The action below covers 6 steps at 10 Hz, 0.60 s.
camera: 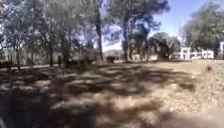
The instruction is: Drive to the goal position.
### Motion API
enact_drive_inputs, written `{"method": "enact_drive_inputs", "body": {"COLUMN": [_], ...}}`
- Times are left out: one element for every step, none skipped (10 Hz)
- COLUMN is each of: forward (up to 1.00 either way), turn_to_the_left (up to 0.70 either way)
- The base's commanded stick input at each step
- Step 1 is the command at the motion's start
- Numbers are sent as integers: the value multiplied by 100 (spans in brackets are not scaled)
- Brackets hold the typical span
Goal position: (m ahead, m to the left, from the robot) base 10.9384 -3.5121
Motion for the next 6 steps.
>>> {"method": "enact_drive_inputs", "body": {"forward": [70, 70, 70, 70, 70, 70], "turn_to_the_left": [-18, -6, 0, 0, 0, 0]}}
